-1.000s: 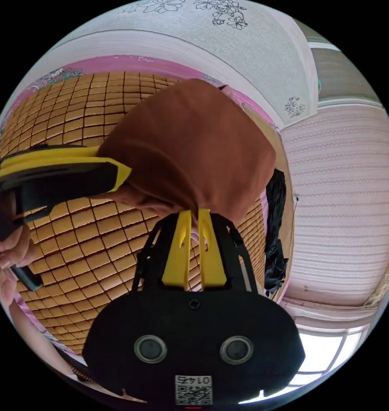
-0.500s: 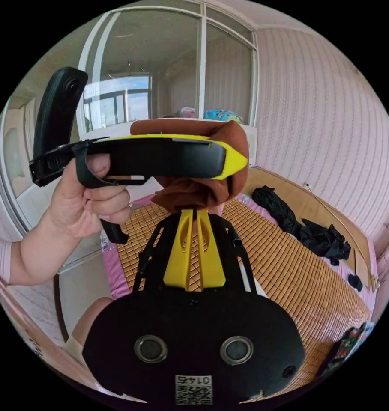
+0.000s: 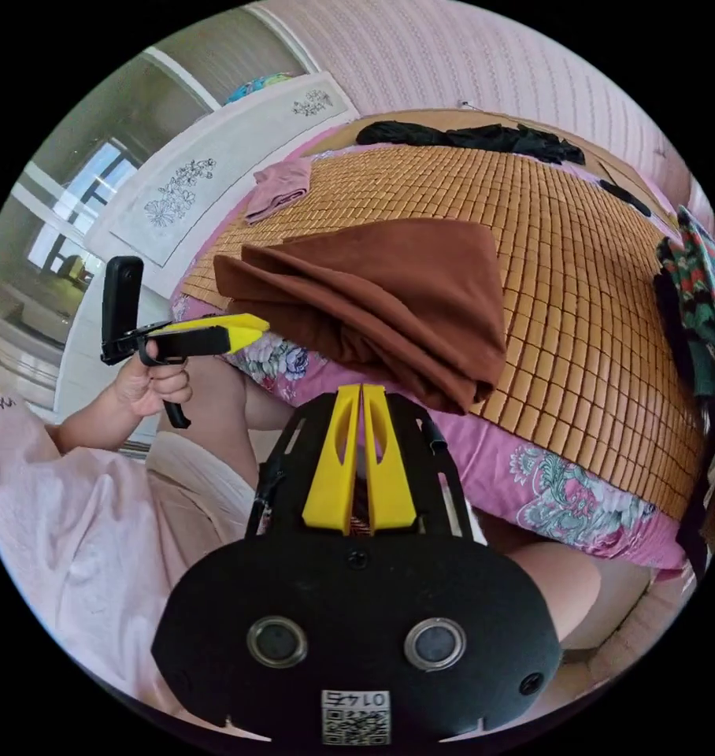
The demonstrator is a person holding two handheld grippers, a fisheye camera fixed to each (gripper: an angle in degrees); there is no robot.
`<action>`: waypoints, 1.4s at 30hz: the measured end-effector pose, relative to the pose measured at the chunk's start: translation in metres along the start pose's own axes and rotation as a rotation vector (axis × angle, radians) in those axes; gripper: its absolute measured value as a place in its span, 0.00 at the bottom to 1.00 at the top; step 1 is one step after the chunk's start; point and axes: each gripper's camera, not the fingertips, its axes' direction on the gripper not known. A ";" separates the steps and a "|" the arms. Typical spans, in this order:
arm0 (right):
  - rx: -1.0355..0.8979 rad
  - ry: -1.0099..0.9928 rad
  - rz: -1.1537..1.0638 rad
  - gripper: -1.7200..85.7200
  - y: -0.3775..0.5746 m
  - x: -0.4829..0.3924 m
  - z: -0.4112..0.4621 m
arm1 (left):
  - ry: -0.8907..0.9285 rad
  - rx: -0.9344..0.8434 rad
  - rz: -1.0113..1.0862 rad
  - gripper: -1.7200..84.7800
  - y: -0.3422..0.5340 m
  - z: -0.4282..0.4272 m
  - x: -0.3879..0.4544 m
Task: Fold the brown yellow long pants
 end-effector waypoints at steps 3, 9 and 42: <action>0.033 0.022 -0.249 0.13 -0.038 -0.030 0.014 | -0.305 0.092 -0.158 0.10 0.025 -0.046 -0.036; -0.021 0.136 -0.472 0.29 -0.134 -0.086 0.073 | -0.497 0.111 -0.311 0.14 0.029 -0.083 -0.071; 0.165 0.491 0.124 0.09 -0.026 0.133 -0.111 | -0.245 0.115 0.063 0.03 0.000 -0.105 -0.017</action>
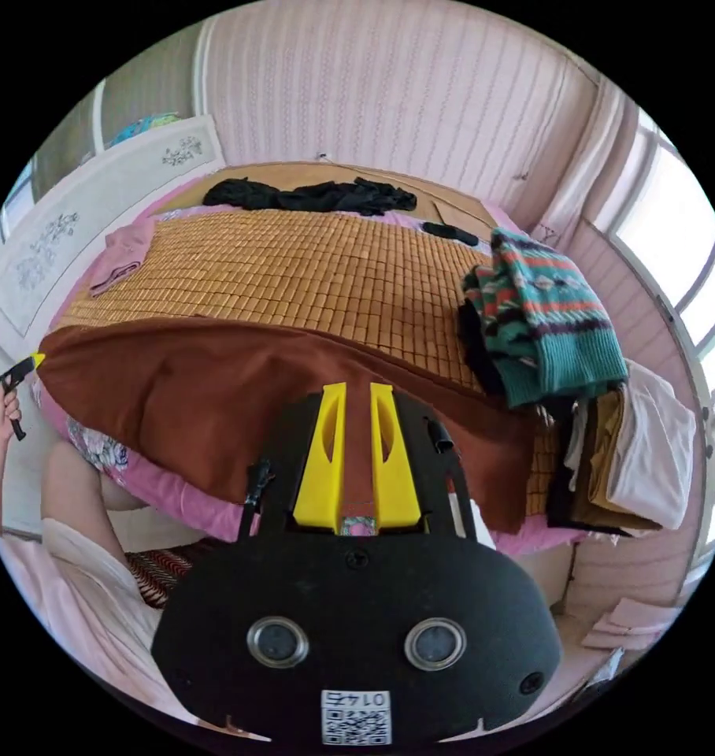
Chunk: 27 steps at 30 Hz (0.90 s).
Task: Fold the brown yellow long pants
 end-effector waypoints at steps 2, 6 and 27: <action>0.044 -0.059 -0.170 0.10 -0.029 -0.037 0.004 | -0.032 -0.077 -0.026 0.04 0.038 -0.009 0.009; 0.112 -0.175 -0.470 0.14 -0.089 -0.122 0.023 | -0.138 -0.199 -0.287 0.06 0.115 -0.005 -0.001; -0.140 -0.630 -0.555 0.03 -0.166 -0.195 0.021 | -0.087 -0.275 -0.339 0.04 0.120 -0.007 0.019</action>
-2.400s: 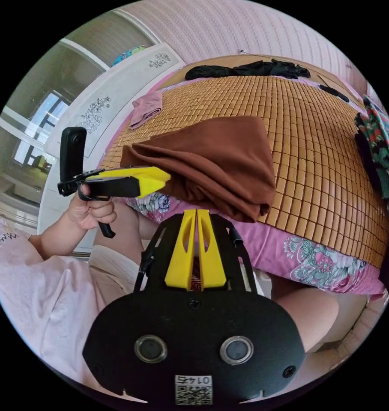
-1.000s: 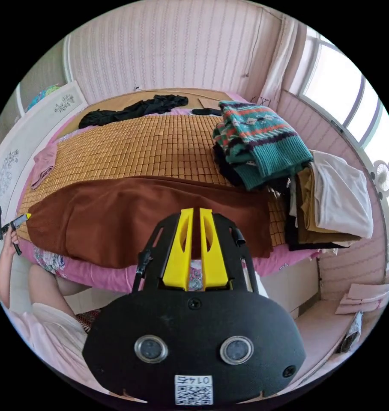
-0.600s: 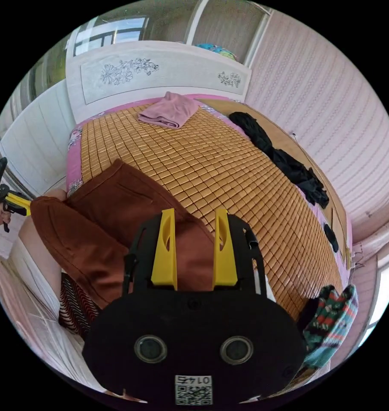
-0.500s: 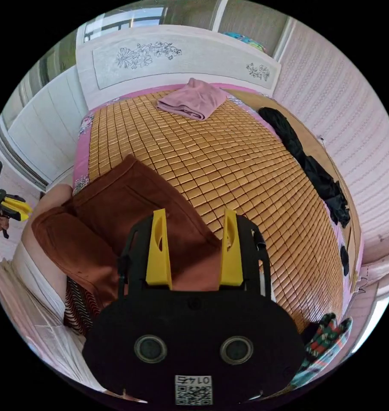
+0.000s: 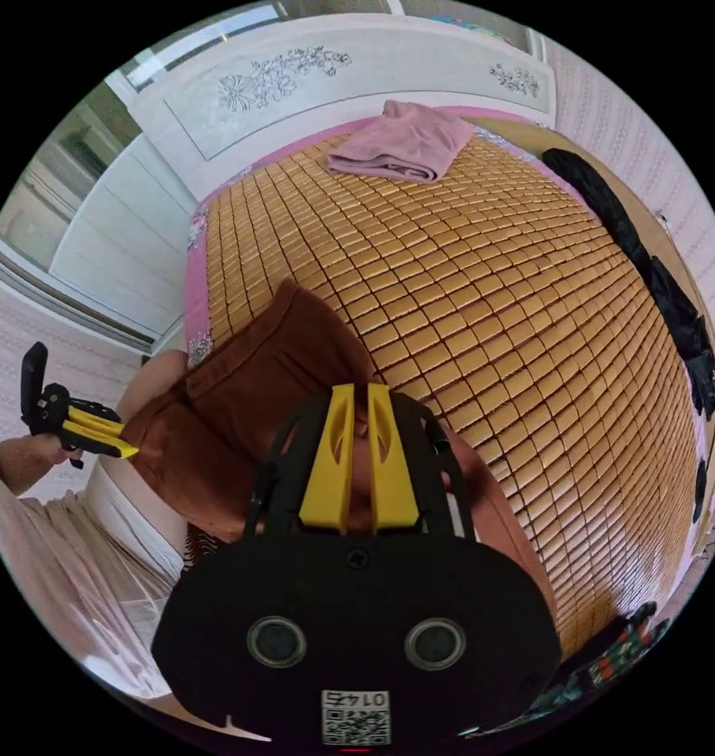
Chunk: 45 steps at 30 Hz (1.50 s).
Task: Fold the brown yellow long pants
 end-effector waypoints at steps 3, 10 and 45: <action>0.296 -0.014 0.093 0.02 0.058 0.008 -0.106 | 0.081 0.163 0.219 0.03 0.006 -0.043 0.038; 0.846 0.380 0.137 0.01 0.188 -0.029 -0.378 | 0.488 0.521 0.711 0.01 -0.005 -0.130 0.146; -0.491 0.324 -0.466 0.21 0.079 -0.144 -0.006 | 0.012 0.121 0.261 0.01 0.037 -0.014 0.021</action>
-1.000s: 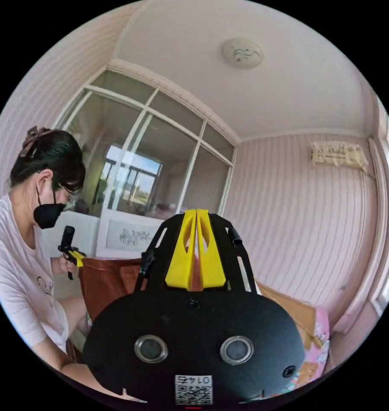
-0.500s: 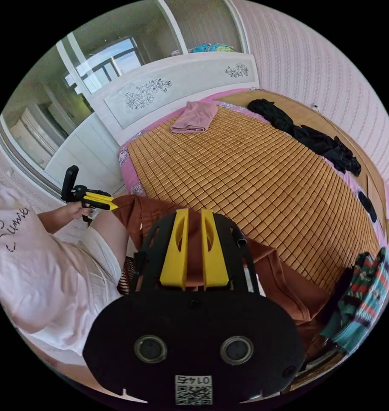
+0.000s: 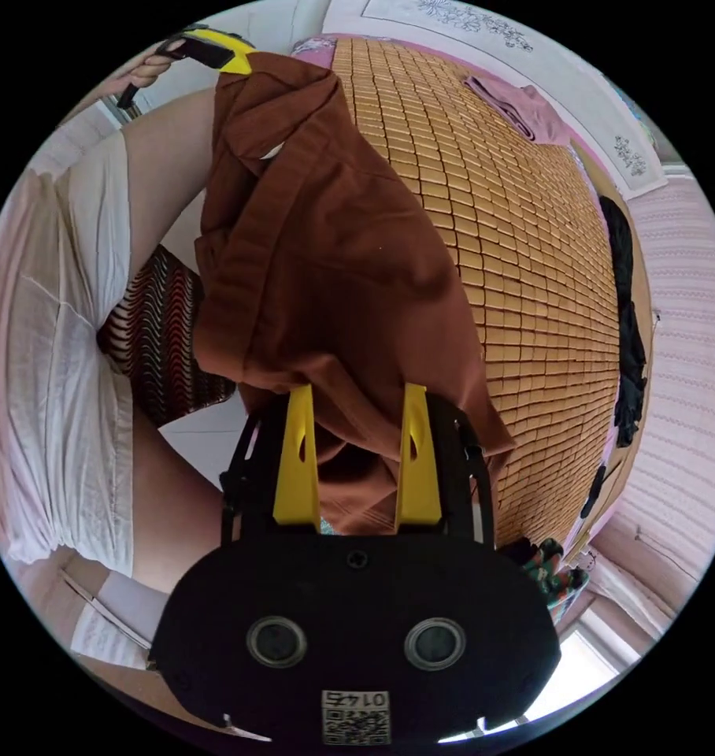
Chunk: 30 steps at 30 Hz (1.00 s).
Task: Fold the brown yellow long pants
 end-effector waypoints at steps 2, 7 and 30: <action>0.017 -0.048 -0.043 0.21 0.007 0.003 -0.008 | -0.006 -0.005 0.004 0.01 0.001 -0.001 0.001; -0.046 -0.010 -0.122 0.18 0.008 0.005 -0.002 | -0.005 -0.009 -0.002 0.01 0.002 -0.004 0.000; 0.898 0.215 0.458 0.03 0.078 0.245 -0.408 | 0.310 0.741 0.429 0.01 -0.032 -0.201 0.072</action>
